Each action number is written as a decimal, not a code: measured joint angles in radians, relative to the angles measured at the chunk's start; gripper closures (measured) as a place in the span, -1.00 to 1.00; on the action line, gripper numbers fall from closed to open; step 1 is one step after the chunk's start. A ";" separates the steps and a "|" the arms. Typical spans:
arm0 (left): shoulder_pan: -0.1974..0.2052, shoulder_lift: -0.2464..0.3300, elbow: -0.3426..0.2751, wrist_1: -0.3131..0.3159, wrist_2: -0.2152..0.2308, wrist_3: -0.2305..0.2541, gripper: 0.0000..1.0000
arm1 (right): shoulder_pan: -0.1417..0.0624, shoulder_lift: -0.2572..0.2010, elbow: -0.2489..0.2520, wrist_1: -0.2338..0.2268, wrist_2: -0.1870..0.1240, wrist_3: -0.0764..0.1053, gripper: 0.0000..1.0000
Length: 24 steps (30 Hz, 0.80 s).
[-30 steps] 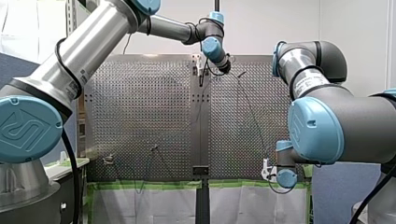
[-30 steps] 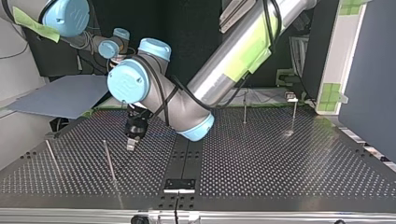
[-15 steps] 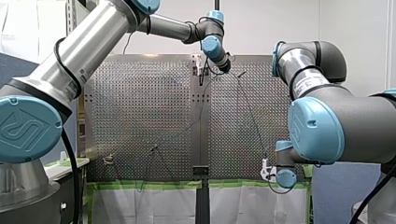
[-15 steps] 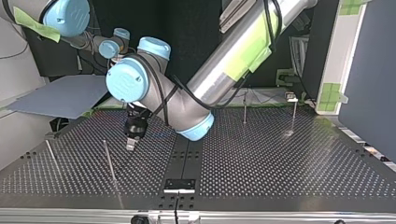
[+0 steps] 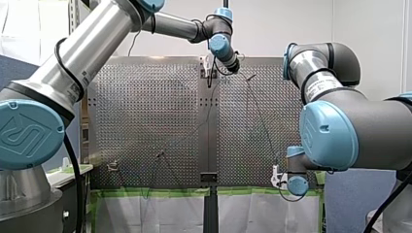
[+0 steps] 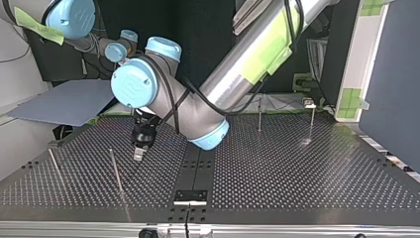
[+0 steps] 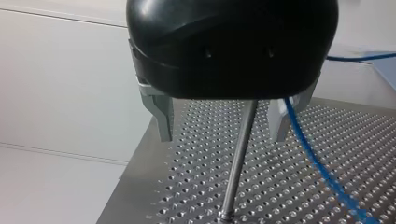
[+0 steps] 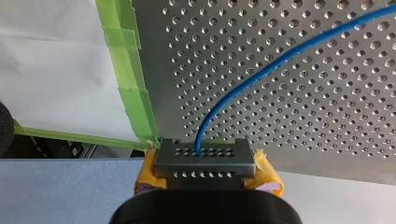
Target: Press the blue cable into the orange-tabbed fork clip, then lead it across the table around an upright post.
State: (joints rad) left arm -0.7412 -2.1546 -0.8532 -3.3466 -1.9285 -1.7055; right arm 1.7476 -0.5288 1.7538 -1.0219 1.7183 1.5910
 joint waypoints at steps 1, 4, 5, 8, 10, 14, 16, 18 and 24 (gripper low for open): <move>0.000 0.002 0.000 0.000 0.000 0.000 -1.00 | 0.000 0.000 0.000 0.000 0.000 0.000 1.00; 0.000 0.009 0.000 -0.001 0.000 0.001 -1.00 | 0.000 0.000 0.000 0.000 0.000 0.000 1.00; 0.000 0.010 0.000 -0.001 0.000 0.001 -1.00 | 0.000 0.000 0.000 0.000 0.000 0.000 1.00; 0.000 0.012 0.000 -0.002 0.001 0.001 -1.00 | 0.000 0.000 0.000 0.000 0.000 0.000 1.00; 0.000 0.012 0.000 -0.003 0.001 0.001 -1.00 | 0.000 0.000 0.000 0.000 0.000 0.000 1.00; 0.000 0.012 0.000 -0.004 0.000 -0.002 -1.00 | 0.000 0.000 0.000 0.000 0.000 0.000 1.00; 0.000 0.013 0.000 -0.004 0.000 -0.005 -1.00 | 0.000 0.000 0.000 0.000 0.000 0.000 1.00; 0.000 0.013 -0.001 -0.003 0.001 -0.010 -1.00 | 0.000 0.000 0.000 0.000 0.000 0.000 1.00; 0.000 0.013 -0.001 -0.001 0.004 -0.018 -1.00 | 0.001 0.000 0.000 0.000 0.000 0.000 1.00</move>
State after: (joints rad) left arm -0.7412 -2.1419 -0.8539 -3.3481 -1.9249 -1.7233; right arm 1.7485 -0.5287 1.7541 -1.0218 1.7182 1.5911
